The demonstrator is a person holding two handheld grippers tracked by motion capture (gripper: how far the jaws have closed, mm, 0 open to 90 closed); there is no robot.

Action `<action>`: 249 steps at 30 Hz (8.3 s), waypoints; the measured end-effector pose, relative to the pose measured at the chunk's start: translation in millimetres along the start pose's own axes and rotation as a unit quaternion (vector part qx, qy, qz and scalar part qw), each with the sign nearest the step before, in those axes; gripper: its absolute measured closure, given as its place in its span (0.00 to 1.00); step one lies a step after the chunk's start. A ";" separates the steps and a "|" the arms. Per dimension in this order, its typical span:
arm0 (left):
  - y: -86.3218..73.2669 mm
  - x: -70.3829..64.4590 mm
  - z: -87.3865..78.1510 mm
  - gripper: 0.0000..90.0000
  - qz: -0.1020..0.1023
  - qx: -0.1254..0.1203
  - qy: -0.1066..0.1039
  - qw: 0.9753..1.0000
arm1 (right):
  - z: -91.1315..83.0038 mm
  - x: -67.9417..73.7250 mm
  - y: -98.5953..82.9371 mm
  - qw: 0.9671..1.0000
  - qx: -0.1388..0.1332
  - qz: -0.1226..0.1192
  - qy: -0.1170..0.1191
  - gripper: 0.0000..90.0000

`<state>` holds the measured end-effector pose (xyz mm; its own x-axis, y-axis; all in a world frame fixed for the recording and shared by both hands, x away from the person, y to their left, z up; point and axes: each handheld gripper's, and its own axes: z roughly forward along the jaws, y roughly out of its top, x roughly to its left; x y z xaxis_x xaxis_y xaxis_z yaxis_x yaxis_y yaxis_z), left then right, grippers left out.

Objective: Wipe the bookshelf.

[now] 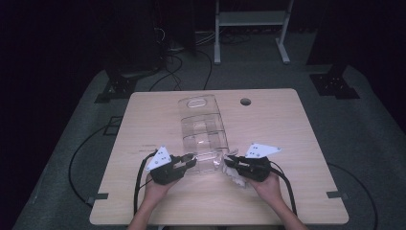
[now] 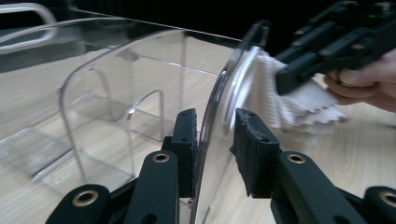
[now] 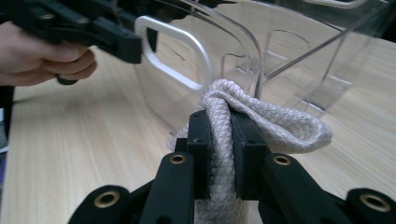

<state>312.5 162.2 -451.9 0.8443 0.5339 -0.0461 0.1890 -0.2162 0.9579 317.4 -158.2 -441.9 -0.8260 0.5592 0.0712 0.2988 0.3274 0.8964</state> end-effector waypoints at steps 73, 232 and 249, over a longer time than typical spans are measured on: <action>12.5 51.5 5.2 0.03 -0.016 0.021 0.108 0.994 | -9.8 -22.5 -7.3 1.000 0.002 0.025 -0.019 0.87; -2.8 16.6 8.2 0.09 -0.024 0.006 0.136 0.990 | 9.3 57.8 -6.4 0.996 0.002 -0.042 0.075 0.87; -2.3 16.2 7.7 0.10 -0.021 0.008 0.134 0.991 | 8.0 33.2 -15.3 0.999 0.008 -0.005 0.046 0.87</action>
<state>329.5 165.1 -457.0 0.6724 0.7401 -0.0069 0.2303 -0.2004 0.9523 289.2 -138.5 -456.7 -0.8692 0.4838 0.1020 0.2969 0.3456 0.8902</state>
